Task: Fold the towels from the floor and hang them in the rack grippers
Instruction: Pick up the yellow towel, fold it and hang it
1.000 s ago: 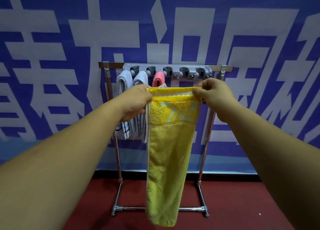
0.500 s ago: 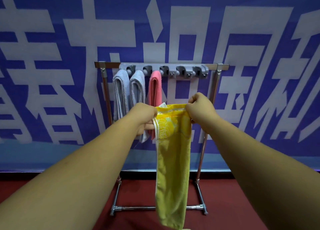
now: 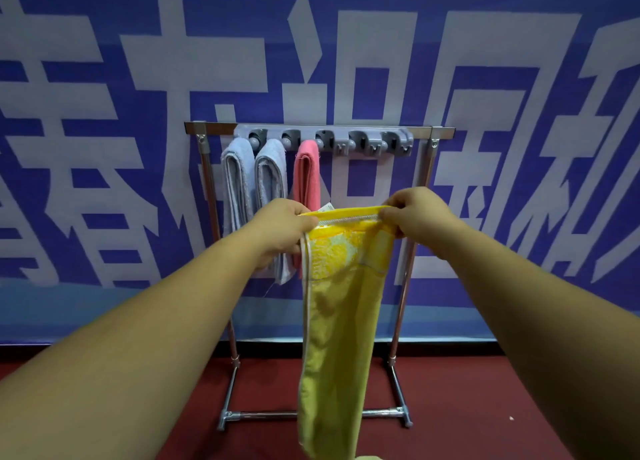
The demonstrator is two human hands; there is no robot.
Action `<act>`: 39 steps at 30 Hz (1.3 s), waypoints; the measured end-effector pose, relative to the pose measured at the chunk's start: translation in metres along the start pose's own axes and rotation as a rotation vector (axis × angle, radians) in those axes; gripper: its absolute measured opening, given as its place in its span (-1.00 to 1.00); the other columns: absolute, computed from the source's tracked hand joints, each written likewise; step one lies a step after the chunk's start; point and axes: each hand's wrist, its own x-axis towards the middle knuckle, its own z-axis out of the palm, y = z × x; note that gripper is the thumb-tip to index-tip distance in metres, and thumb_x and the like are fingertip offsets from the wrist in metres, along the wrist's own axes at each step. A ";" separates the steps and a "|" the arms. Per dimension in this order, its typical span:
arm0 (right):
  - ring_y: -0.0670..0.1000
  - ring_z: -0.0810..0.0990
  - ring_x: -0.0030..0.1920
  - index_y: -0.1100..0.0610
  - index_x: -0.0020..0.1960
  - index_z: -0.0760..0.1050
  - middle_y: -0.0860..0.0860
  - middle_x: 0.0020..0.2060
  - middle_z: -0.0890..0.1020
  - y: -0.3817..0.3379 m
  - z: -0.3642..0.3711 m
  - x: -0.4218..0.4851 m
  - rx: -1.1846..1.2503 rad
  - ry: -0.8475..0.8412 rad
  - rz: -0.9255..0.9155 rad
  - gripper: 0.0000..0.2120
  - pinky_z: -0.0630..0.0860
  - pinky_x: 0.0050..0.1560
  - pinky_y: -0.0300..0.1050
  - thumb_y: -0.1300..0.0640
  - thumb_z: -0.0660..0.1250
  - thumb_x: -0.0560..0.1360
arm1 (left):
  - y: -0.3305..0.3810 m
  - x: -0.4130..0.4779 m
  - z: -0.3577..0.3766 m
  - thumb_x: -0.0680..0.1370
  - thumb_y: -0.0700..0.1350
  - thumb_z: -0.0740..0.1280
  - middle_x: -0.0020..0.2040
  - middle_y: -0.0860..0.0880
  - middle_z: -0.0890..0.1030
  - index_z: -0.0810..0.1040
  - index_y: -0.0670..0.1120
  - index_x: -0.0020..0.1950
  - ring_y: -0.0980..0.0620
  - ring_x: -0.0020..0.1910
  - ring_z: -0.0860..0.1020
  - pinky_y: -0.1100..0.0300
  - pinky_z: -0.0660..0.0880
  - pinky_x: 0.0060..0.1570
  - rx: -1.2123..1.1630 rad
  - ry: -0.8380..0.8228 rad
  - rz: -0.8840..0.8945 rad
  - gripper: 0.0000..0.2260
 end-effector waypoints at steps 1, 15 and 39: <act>0.07 0.71 -0.15 0.12 0.01 0.65 0.12 -0.14 0.71 0.003 -0.003 0.000 -0.038 -0.013 -0.003 -0.89 0.62 -0.22 -0.16 0.11 0.39 0.64 | -0.002 0.000 -0.004 0.67 -0.18 0.36 -0.13 -0.17 0.71 0.68 -0.25 0.07 0.01 -0.21 0.67 0.17 0.65 -0.20 0.044 -0.023 0.021 -0.84; 0.12 0.68 -0.09 0.06 0.05 0.57 0.05 -0.13 0.66 0.010 0.015 0.002 -0.030 0.053 -0.073 -0.88 0.69 0.02 0.19 0.01 0.35 0.66 | -0.011 0.004 -0.019 0.67 -0.27 0.27 0.08 -0.33 0.72 0.70 -0.20 0.11 -0.25 0.05 0.72 -0.19 0.61 0.26 0.071 -0.089 0.008 -0.80; 0.27 0.71 -0.28 0.16 0.06 0.47 0.26 -0.19 0.68 -0.031 0.050 -0.012 0.215 0.040 -0.040 -0.86 0.69 -0.28 0.29 0.27 0.34 0.51 | 0.018 0.004 0.034 0.58 -0.19 0.27 -0.10 -0.41 0.67 0.54 -0.37 -0.05 -0.38 -0.02 0.72 -0.25 0.69 0.12 -0.037 -0.129 0.017 -0.78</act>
